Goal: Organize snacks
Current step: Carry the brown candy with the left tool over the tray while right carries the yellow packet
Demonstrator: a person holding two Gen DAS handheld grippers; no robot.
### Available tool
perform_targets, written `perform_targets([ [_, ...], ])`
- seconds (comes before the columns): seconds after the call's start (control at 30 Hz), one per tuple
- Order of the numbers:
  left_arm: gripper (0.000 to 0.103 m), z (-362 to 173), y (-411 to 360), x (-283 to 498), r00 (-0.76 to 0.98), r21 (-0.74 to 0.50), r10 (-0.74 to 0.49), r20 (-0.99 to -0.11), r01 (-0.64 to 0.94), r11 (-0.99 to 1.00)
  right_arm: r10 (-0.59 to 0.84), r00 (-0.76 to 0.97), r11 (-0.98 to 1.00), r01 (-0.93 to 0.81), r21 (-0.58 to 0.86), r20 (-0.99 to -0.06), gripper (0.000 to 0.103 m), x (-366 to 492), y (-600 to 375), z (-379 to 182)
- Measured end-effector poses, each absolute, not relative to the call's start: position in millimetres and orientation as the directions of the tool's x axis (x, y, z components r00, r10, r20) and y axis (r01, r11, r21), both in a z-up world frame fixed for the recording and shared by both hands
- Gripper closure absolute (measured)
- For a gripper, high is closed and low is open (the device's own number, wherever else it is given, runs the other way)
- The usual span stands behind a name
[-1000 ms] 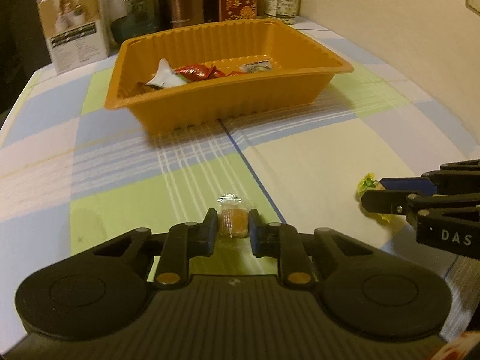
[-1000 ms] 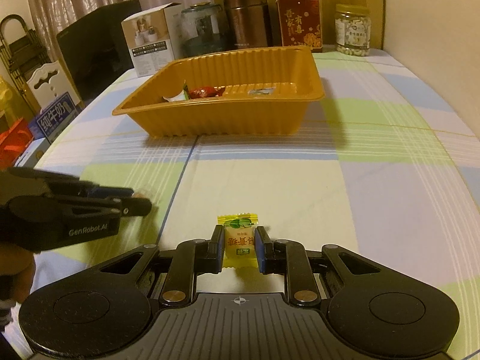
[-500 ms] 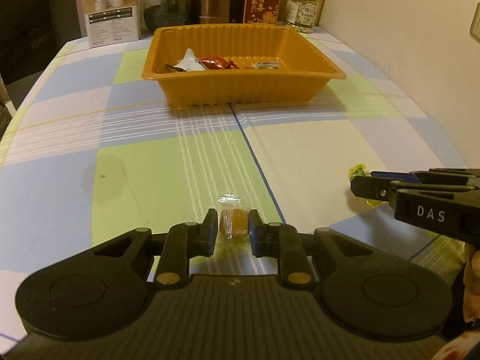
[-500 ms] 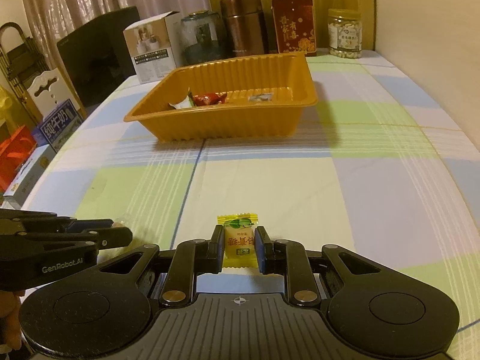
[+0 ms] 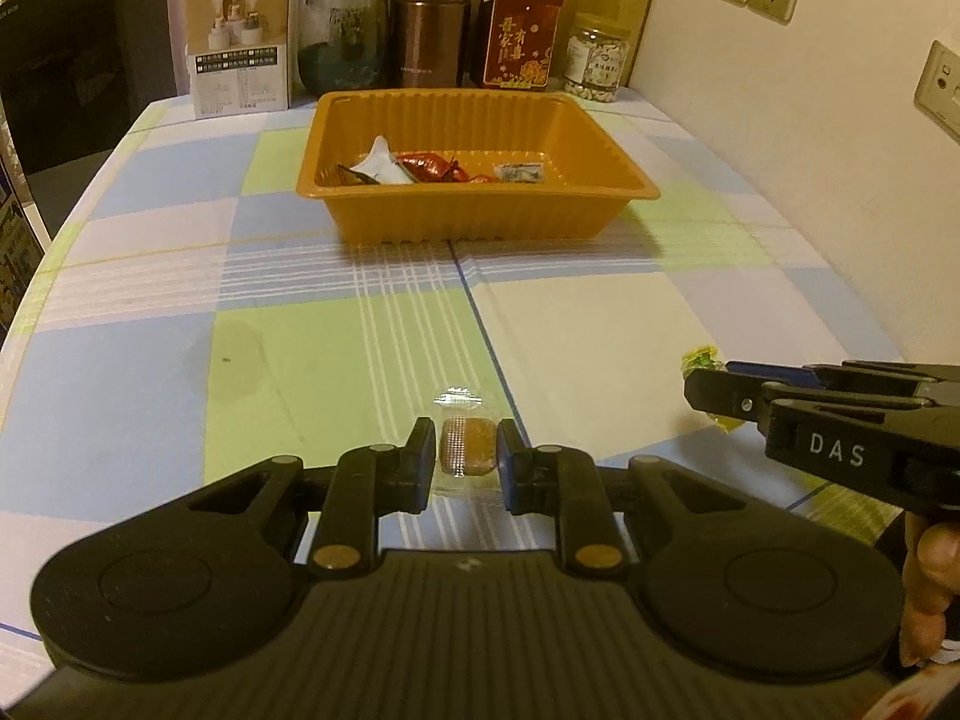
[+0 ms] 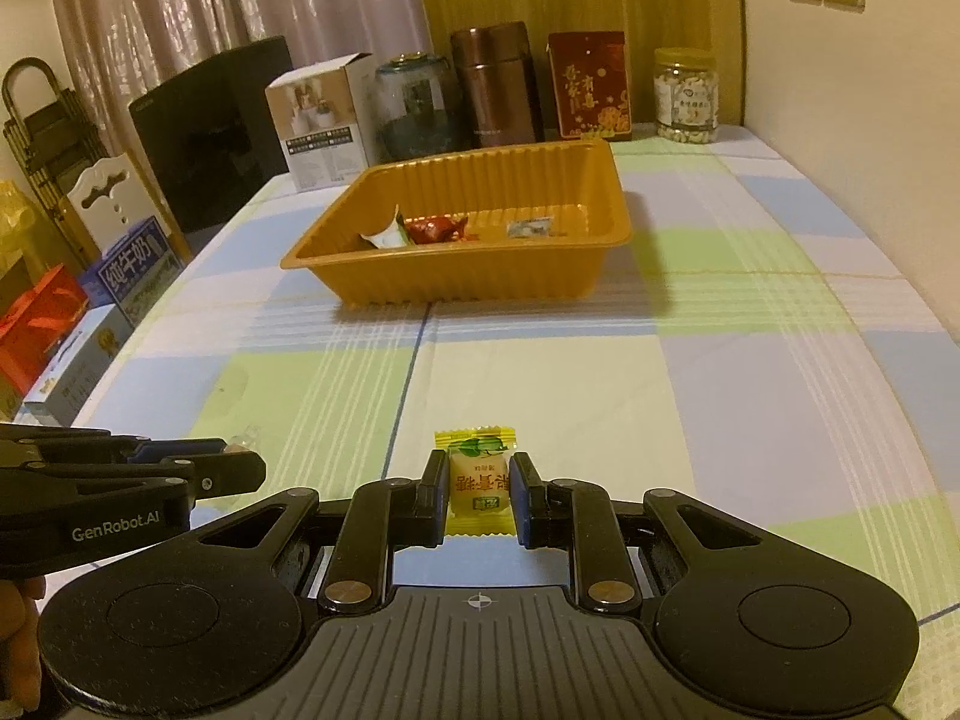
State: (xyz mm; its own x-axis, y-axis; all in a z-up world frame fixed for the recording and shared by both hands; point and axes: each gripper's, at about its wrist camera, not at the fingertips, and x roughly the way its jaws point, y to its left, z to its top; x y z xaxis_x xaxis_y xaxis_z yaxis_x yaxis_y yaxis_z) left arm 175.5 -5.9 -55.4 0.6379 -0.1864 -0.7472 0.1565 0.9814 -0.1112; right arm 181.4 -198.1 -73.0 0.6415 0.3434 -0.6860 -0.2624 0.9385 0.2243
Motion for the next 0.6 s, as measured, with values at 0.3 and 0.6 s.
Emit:
perform_targets([
  [0.3, 0.084, -43, -10, 174, 0.653, -0.112, -0.196, -0.732, 0.169, 0.979, 0.337, 0.658, 0.941, -0.255, 0.222, -0.674, 0.082, 176, -203, -61],
  [0.6, 0.084, -32, -9, 188, 0.664, -0.125, -0.216, -0.716, 0.182, 0.975, 0.34, 0.669, 0.94, -0.265, 0.215, -0.661, 0.082, 188, -203, -52],
])
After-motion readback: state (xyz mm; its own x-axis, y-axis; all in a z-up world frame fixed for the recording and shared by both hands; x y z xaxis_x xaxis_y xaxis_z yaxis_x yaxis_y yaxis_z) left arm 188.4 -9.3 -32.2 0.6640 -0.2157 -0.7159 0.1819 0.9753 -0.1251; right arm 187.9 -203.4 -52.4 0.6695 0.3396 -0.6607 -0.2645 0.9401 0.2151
